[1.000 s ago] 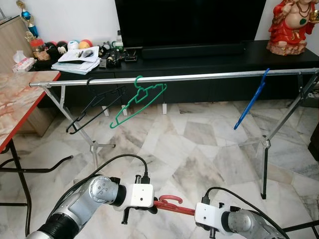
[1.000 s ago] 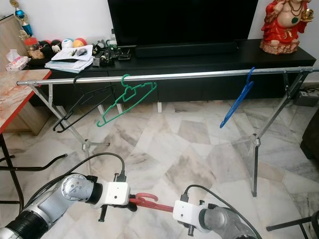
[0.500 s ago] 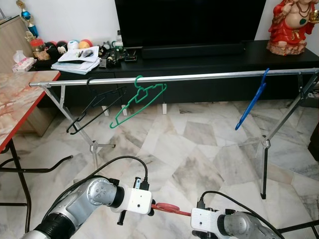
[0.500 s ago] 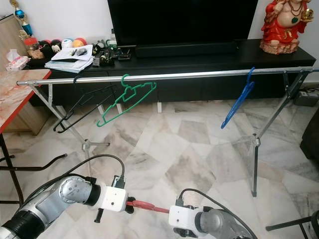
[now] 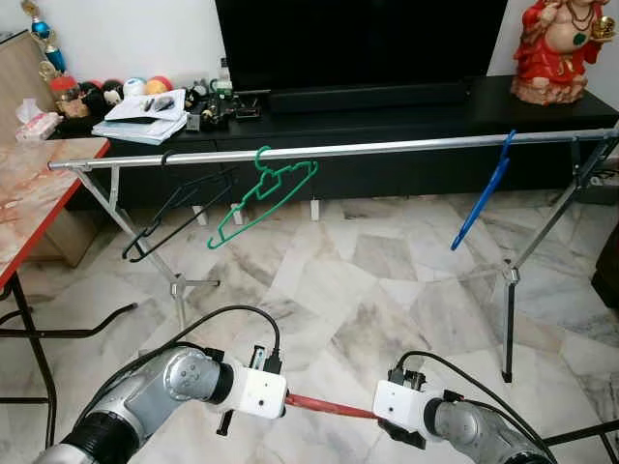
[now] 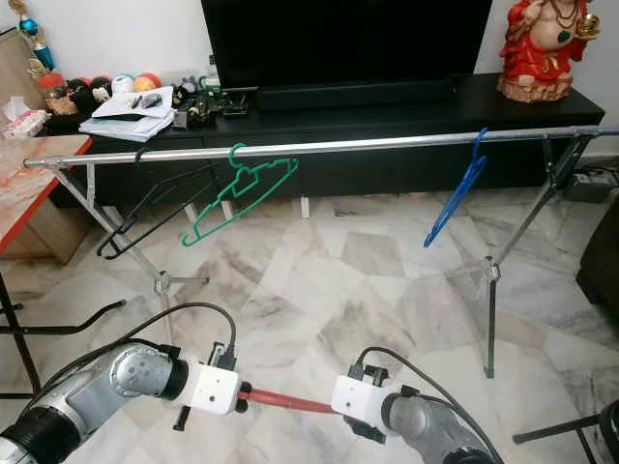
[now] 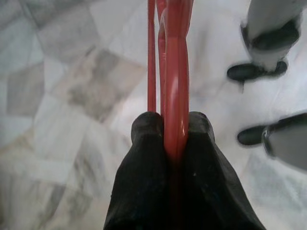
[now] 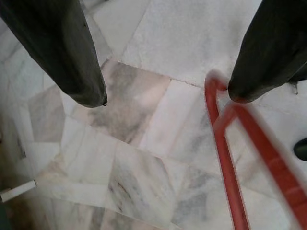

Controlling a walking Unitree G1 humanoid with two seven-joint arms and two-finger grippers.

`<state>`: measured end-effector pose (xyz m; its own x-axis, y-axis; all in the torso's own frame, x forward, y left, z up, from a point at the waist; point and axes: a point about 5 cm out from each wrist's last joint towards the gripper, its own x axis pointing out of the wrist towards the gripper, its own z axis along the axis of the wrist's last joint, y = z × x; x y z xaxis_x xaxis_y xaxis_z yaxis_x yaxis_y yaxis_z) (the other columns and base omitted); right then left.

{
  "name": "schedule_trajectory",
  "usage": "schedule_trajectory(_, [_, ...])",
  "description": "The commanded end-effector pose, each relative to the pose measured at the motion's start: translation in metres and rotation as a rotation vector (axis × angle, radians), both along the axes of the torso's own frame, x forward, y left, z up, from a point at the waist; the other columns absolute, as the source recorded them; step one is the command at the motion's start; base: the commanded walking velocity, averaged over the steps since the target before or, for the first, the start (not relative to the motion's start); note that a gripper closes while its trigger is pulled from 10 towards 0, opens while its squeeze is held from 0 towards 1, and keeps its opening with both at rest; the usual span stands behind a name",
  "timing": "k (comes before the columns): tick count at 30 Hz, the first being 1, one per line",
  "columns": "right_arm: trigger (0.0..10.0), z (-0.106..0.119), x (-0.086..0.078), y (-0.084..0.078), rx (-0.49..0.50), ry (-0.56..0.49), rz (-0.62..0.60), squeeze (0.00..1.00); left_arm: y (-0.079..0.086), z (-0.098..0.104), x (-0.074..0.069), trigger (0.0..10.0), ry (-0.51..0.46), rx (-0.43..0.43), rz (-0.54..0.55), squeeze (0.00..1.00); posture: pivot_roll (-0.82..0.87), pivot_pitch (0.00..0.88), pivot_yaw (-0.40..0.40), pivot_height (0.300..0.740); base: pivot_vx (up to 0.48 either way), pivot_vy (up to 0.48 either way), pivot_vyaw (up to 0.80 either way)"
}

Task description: Hang hanger

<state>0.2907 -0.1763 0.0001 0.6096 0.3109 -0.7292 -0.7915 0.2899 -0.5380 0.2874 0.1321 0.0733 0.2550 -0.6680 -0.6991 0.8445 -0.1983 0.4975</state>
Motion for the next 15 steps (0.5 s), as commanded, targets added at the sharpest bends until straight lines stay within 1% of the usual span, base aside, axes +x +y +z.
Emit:
schedule_trajectory(1, [10.0, 0.0, 0.001, -0.003, -0.001, 0.001, -0.032, 0.0, 0.016, -0.009, 0.0, 0.0, 0.025, 0.072, 0.051, 0.0, 0.07, 0.095, 0.082, 0.74, 0.0, 0.0, 0.0])
schedule_trajectory(4, [10.0, -0.002, -0.001, -0.008, -0.005, 0.004, -0.064, 0.0, 0.025, -0.017, -0.001, 0.0, 0.042, 0.059, 0.132, 0.0, 0.07, 0.096, 0.081, 0.74, 0.0, 0.0, 0.0])
schedule_trajectory(5, [10.0, -0.005, -0.004, -0.01, 0.002, 0.008, -0.092, 0.0, 0.03, -0.023, -0.002, 0.0, 0.054, 0.032, 0.216, 0.0, 0.07, 0.096, 0.08, 0.74, 0.0, 0.0, 0.0])
schedule_trajectory(6, [10.0, -0.005, -0.004, -0.01, 0.002, 0.008, -0.092, 0.0, 0.03, -0.023, -0.002, 0.0, 0.054, 0.032, 0.216, 0.0, 0.07, 0.096, 0.08, 0.74, 0.0, 0.0, 0.0])
schedule_trajectory(7, [10.0, -0.009, -0.008, -0.014, 0.014, 0.01, -0.136, 0.0, 0.035, -0.029, -0.002, 0.0, 0.057, 0.004, 0.304, 0.0, 0.07, 0.096, 0.079, 0.74, 0.0, 0.0, 0.0])
schedule_trajectory(8, [10.0, -0.011, -0.01, -0.015, 0.022, 0.01, -0.163, 0.0, 0.037, -0.032, -0.003, 0.0, 0.062, -0.013, 0.349, 0.0, 0.07, 0.096, 0.079, 0.74, 0.0, 0.0, 0.0])
schedule_trajectory(9, [10.0, -0.011, -0.01, -0.015, 0.022, 0.01, -0.163, 0.0, 0.037, -0.032, -0.003, 0.0, 0.062, -0.013, 0.349, 0.0, 0.07, 0.096, 0.079, 0.74, 0.0, 0.0, 0.0])
schedule_trajectory(10, [10.0, -0.013, -0.012, -0.018, 0.043, 0.012, -0.208, 0.0, 0.04, -0.036, -0.004, 1.5, 0.061, -0.037, 0.402, 0.0, 0.07, 0.099, 0.078, 0.74, 0.0, 0.0, 0.0])
schedule_trajectory(11, [10.0, -0.016, -0.015, -0.02, 0.063, 0.016, -0.255, 0.0, 0.04, -0.039, -0.006, 10.0, 0.07, -0.057, 0.434, 0.0, 0.07, 0.102, 0.076, 0.74, 0.0, 0.0, 0.0])
schedule_trajectory(13, [10.0, -0.02, -0.02, -0.023, 0.103, 0.024, -0.335, 0.0, 0.042, -0.043, -0.01, 10.0, 0.087, -0.09, 0.48, 0.0, 0.06, 0.104, 0.074, 0.74, 0.0, 0.0, 0.0])
schedule_trajectory(14, [10.0, -0.025, -0.025, -0.025, 0.174, 0.03, -0.459, 0.0, 0.041, -0.047, -0.013, 10.0, 0.114, -0.154, 0.543, 0.0, 0.06, 0.105, 0.073, 0.74, 0.0, 0.0, 0.0])
schedule_trajectory(15, [10.0, -0.025, -0.025, -0.025, 0.174, 0.03, -0.459, 0.0, 0.041, -0.047, -0.013, 10.0, 0.114, -0.154, 0.543, 0.0, 0.06, 0.105, 0.073, 0.74, 0.0, 0.0, 0.0])
